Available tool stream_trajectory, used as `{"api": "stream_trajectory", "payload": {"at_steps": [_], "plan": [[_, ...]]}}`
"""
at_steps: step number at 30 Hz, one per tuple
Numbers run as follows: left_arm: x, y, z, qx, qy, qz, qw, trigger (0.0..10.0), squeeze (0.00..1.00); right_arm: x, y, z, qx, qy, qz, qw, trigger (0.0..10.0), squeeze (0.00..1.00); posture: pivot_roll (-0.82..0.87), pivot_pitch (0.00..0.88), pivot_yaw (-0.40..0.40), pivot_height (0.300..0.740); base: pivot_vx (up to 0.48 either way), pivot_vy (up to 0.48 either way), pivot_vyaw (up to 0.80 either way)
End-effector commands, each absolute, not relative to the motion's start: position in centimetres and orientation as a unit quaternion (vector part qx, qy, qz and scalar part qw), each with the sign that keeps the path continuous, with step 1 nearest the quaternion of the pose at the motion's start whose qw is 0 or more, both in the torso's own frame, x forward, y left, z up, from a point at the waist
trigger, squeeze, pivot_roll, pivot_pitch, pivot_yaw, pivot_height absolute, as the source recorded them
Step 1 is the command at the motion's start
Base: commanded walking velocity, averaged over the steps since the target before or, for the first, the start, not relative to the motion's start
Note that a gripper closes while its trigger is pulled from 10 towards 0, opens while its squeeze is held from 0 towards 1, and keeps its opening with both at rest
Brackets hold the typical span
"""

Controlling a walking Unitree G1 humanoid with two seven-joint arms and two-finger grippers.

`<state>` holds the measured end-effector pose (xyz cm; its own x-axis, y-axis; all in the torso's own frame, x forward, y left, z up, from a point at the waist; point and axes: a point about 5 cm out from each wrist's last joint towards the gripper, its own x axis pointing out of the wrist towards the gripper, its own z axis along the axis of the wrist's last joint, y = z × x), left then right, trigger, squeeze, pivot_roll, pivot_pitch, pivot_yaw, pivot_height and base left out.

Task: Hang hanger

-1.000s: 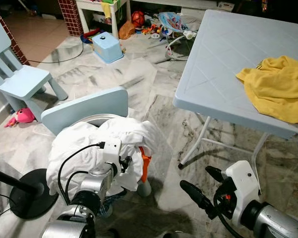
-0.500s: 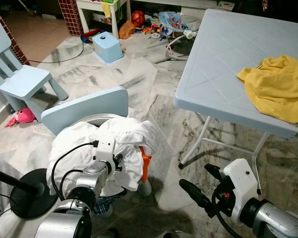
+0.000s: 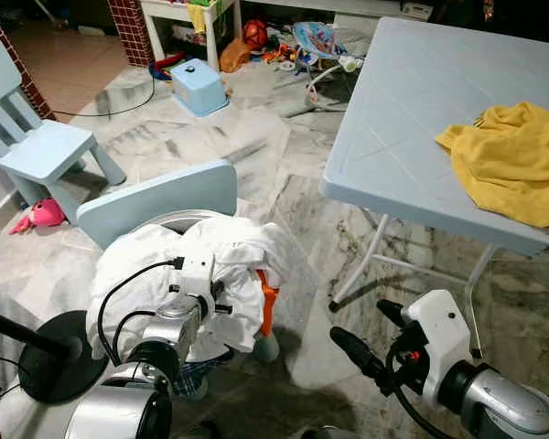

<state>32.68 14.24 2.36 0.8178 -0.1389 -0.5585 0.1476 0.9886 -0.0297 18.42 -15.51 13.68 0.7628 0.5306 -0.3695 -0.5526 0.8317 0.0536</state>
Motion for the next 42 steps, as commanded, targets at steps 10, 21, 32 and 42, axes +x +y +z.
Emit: {"api": "stream_trajectory", "payload": {"at_steps": [10,21,32,42], "plan": [[35.3,14.9,6.4,-0.01,0.187,-0.049,0.981,0.0,0.0,20.3,-14.4,13.0,-0.032,0.166,0.291,0.941,10.0,0.0,-0.23,0.102,0.006,0.74,0.0,0.0,0.0],[39.0,12.0,16.8,0.03,-0.034,-0.126,0.991,0.0,0.0,24.0,-14.2,12.4,-0.037,0.125,0.242,0.962,10.0,0.0,-0.14,0.027,0.026,0.74,0.0,0.0,0.0],[39.7,7.0,28.6,-0.018,-0.206,-0.241,0.948,0.0,0.0,25.5,-13.4,11.2,-0.04,0.115,0.245,0.962,10.0,0.0,-0.07,0.0,0.035,0.74,0.0,0.0,0.0],[38.6,6.3,36.8,-0.055,-0.315,-0.26,0.911,0.0,0.0,25.6,-12.9,10.5,-0.041,0.107,0.245,0.963,10.0,0.0,-0.06,0.0,0.035,0.74,0.0,0.0,0.0]]}}
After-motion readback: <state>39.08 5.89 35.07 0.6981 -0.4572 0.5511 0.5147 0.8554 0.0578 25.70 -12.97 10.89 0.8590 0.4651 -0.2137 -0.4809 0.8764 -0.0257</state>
